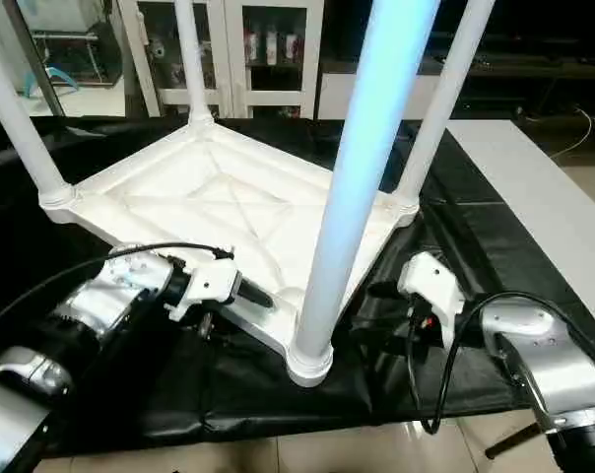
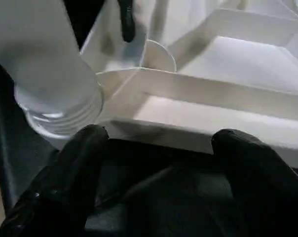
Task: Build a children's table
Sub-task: Rotate table base
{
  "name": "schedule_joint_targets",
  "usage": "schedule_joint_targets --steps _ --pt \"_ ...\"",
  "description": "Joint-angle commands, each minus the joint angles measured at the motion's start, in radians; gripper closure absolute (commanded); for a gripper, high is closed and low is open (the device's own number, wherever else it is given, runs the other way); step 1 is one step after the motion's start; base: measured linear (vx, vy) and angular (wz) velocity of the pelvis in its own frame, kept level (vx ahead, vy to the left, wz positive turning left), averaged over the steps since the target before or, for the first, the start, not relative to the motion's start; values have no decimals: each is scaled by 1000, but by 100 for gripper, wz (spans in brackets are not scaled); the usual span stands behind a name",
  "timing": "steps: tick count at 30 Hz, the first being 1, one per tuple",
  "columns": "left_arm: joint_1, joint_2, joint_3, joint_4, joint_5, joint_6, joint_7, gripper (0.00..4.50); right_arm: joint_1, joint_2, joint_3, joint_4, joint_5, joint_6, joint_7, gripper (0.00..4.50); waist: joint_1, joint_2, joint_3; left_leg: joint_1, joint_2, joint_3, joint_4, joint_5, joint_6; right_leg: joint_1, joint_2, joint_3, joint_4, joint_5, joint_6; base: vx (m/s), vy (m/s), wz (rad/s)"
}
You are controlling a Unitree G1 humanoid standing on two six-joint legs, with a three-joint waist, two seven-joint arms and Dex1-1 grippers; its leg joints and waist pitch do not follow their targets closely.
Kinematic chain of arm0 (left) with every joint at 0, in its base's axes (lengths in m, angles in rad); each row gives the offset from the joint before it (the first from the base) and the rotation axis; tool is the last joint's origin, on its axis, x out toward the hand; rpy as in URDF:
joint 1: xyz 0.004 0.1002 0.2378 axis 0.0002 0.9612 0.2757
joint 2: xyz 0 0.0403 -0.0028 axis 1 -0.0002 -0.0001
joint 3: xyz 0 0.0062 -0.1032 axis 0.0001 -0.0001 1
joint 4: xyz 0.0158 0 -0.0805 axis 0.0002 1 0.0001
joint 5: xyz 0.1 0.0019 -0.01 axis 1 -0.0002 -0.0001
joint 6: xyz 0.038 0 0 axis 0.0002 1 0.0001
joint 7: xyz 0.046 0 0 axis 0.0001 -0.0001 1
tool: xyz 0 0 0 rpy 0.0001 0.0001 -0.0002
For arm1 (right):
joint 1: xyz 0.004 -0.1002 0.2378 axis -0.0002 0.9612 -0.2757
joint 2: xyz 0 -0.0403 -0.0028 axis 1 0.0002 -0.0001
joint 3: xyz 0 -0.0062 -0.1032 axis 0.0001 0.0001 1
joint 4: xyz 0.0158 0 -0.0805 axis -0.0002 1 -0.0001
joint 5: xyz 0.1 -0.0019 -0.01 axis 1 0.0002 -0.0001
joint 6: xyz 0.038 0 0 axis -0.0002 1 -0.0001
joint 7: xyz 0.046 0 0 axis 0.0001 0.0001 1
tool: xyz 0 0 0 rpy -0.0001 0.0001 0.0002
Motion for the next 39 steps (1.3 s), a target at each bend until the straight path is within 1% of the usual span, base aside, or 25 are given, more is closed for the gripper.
schedule_joint_targets --steps 1,2,4,5,9,12,13,15,18,22,24,25,26,27,28,29,30,32,33,34,35,36,37,38,39 --pt "-30 -5 19 37 6 -19 -17 111 -4 -21 9 -21 12 0 20 68 7 -2 -66 10 53 -24 -73 -227 68 54 -60 42 -70 -265 -238 0 0 0" --pt "-38 -8 20 52 4 -23 -22 129 -5 -22 9 -23 12 1 24 68 7 -3 -66 10 52 -22 -73 -226 70 53 -58 41 -71 -261 -240 0 0 0" --pt "-53 -12 22 79 5 -34 -24 136 -7 -24 9 -24 10 -2 31 68 9 -3 -66 9 55 -23 -73 -229 69 54 -59 41 -68 -247 -249 0 0 0" --pt "-69 -19 23 109 9 -46 -21 151 -10 -26 10 -26 8 -3 38 68 11 -4 -66 10 54 -22 -72 -231 71 54 -60 41 -69 -252 -250 0 0 0" --pt "-96 -33 29 158 11 -57 -11 182 -10 -35 17 -41 16 -6 66 68 16 -4 -65 11 55 -23 -72 -240 68 55 -63 41 -71 -274 -247 0 0 0" --pt "-106 -41 33 182 18 -71 -13 201 -9 -37 17 -52 22 -9 81 68 20 -4 -66 11 57 -24 -73 -231 71 57 -63 42 -68 -254 -251 0 0 0" --pt "-110 -45 35 193 22 -78 -13 221 -8 -36 16 -59 24 -9 84 68 21 -3 -66 11 56 -23 -72 -229 73 56 -63 41 -68 -250 -251 0 0 0" --pt "-116 -52 36 209 27 -87 -7 228 -8 -32 18 -65 25 -12 87 68 22 -4 -64 11 57 -23 -73 -236 75 55 -63 41 -70 -263 -248 0 0 0" --pt "-129 -62 34 237 36 -100 6 244 -12 -21 23 -67 20 -20 85 68 28 -4 -64 15 57 -23 -73 -248 66 52 -64 42 -75 -296 -240 0 0 0" --pt "-133 -64 28 250 44 -104 -2 275 -18 -15 26 -63 18 -21 81 68 30 -6 -64 14 57 -25 -75 -247 61 53 -65 41 -73 -293 -235 0 0 0" --pt "-133 -61 18 254 52 -103 -31 291 -28 -12 29 -55 17 -21 81 68 31 -10 -64 13 58 -25 -75 -237 63 54 -66 42 -72 -289 -234 0 0 0" --pt "-133 -61 18 254 52 -103 -31 291 -28 -12 29 -55 17 -21 81 68 32 -8 -64 12 58 -25 -75 -233 64 54 -67 42 -72 -291 -233 0 0 0" --pt "-133 -61 17 255 54 -104 -31 306 -29 -11 29 -54 17 -21 81 68 32 -7 -65 13 58 -25 -75 -231 64 54 -67 42 -71 -287 -234 0 0 0" --pt "-135 -60 12 261 63 -109 -31 311 -35 -10 31 -47 16 -23 83 68 32 -13 -64 12 58 -25 -74 -227 67 54 -67 42 -70 -287 -234 0 0 0" --pt "-142 -58 -2 275 93 -125 -13 317 -49 -8 34 -34 16 -27 91 68 30 -27 -65 11 58 -23 -73 -223 72 53 -66 42 -71 -290 -230 0 0 0" --pt "-150 -57 -15 287 118 -135 3 330 -62 -7 37 -23 17 -28 101 68 32 -29 -65 11 57 -25 -72 -215 77 52 -70 41 -70 -321 -218 0 0 0" --pt "-154 -55 -23 294 132 -142 10 339 -68 -5 41 -19 17 -28 106 68 33 -19 -62 14 59 -25 -74 -217 72 48 -71 42 -74 -340 -210 0 0 0" --pt "-157 -54 -26 299 139 -147 12 351 -71 -4 43 -17 18 -28 108 68 30 -24 -60 12 58 -25 -75 -231 68 49 -70 43 -78 -357 -202 0 0 0" --pt "-157 -54 -27 301 143 -149 10 358 -71 -2 45 -19 16 -28 107 68 32 -13 -60 14 58 -27 -76 -238 62 49 -72 43 -78 -360 -202 0 0 0" --pt "-157 -54 -27 302 144 -148 9 366 -71 -1 46 -21 16 -26 106 68 29 -21 -60 13 57 -26 -76 -242 61 50 -69 42 -79 -353 -202 0 0 0" --pt "-156 -55 -24 302 144 -147 8 366 -72 -1 47 -23 17 -25 104 68 29 -22 -61 12 57 -26 -76 -241 60 51 -70 43 -78 -350 -203 0 0 0" --pt "-155 -56 -22 303 144 -144 12 376 -70 1 46 -26 18 -22 100 68 30 -21 -61 12 57 -26 -76 -241 60 51 -70 42 -78 -350 -204 0 0 0" --pt "-154 -57 -20 304 144 -141 16 377 -68 2 45 -28 19 -20 97 68 28 -14 -61 14 57 -26 -77 -247 57 51 -68 42 -78 -330 -211 0 0 0" --pt "-154 -57 -20 305 144 -141 17 377 -68 2 45 -28 19 -20 96 68 29 -14 -62 13 57 -27 -77 -246 57 52 -68 42 -77 -326 -214 0 0 0" --pt "-155 -66 -4 311 136 -109 26 387 -65 4 39 -31 21 -13 83 68 29 -14 -62 12 57 -26 -77 -244 57 53 -68 42 -75 -318 -218 0 0 0"
